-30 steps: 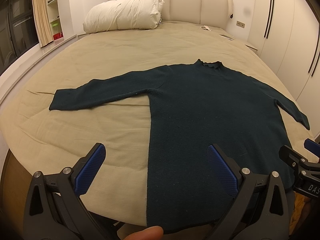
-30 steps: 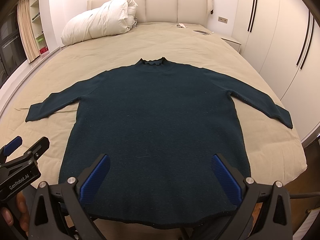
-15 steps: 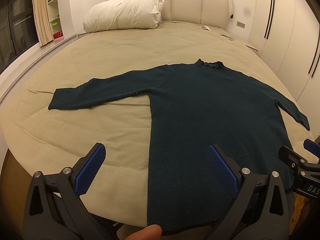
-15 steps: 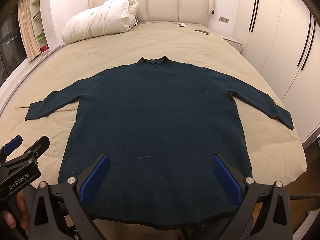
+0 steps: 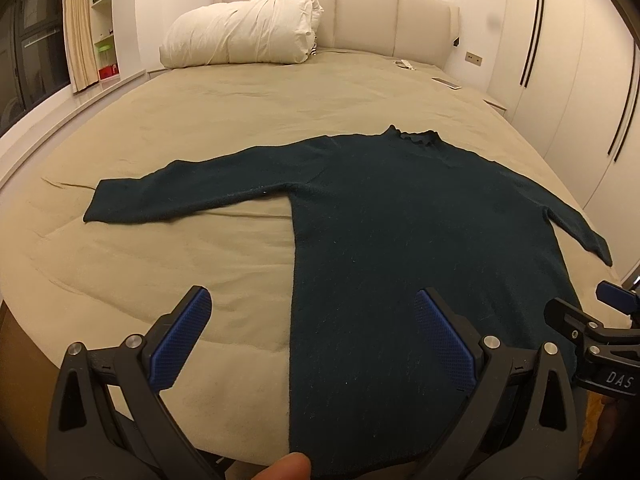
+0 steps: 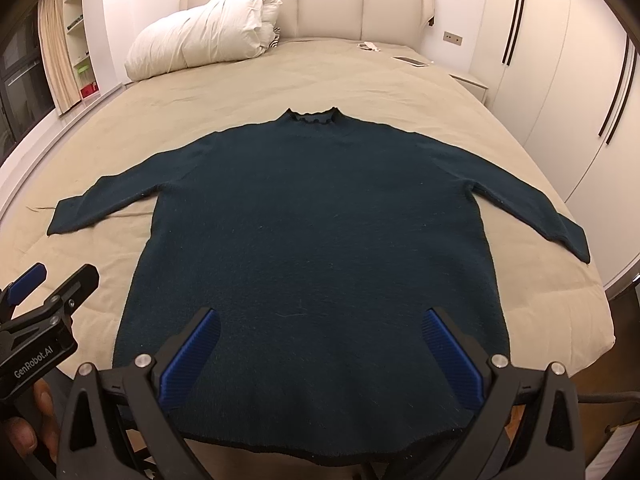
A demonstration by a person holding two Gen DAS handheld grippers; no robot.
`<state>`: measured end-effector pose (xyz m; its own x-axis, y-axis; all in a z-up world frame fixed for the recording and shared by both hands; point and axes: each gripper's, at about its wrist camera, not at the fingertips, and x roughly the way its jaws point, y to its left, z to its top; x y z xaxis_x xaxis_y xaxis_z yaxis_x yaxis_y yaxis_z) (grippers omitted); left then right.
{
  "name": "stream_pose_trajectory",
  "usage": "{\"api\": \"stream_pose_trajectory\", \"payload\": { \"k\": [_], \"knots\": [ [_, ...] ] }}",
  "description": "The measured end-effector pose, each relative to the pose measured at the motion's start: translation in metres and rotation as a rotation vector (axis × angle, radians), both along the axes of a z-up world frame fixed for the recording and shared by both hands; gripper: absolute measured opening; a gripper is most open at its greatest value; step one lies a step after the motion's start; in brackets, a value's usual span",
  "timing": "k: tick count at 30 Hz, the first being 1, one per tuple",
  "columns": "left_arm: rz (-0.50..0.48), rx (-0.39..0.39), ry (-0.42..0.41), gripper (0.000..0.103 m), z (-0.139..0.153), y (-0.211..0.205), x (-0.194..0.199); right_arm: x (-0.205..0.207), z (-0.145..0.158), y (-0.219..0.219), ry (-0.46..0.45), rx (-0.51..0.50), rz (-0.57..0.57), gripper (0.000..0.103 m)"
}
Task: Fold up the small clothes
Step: 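Grasp the sweater sleeve with the left gripper and fold it across the body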
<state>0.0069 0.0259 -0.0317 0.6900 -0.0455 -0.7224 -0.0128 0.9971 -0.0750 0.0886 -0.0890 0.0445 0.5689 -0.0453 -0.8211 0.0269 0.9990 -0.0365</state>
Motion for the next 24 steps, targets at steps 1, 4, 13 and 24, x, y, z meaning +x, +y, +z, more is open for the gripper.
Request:
{"api": "stream_pose_trajectory", "payload": {
  "k": [1, 4, 13, 24],
  "knots": [
    [0.005, -0.005, 0.004, 0.103, -0.001, 0.002, 0.002, 0.001, 0.0, 0.001, 0.001, -0.001, 0.002, 0.103],
    [0.014, -0.025, 0.017, 0.103, -0.005, 0.008, 0.006, 0.004, 0.0, 0.002, 0.004, -0.004, 0.007, 0.103],
    [0.037, -0.312, 0.001, 0.103, -0.018, 0.067, 0.03, 0.022, 0.001, 0.008, -0.017, 0.022, 0.047, 0.103],
    [0.195, -0.752, 0.074, 0.103, -0.061, 0.218, 0.104, 0.061, 0.004, 0.019, -0.104, 0.227, 0.143, 0.099]
  ]
}}
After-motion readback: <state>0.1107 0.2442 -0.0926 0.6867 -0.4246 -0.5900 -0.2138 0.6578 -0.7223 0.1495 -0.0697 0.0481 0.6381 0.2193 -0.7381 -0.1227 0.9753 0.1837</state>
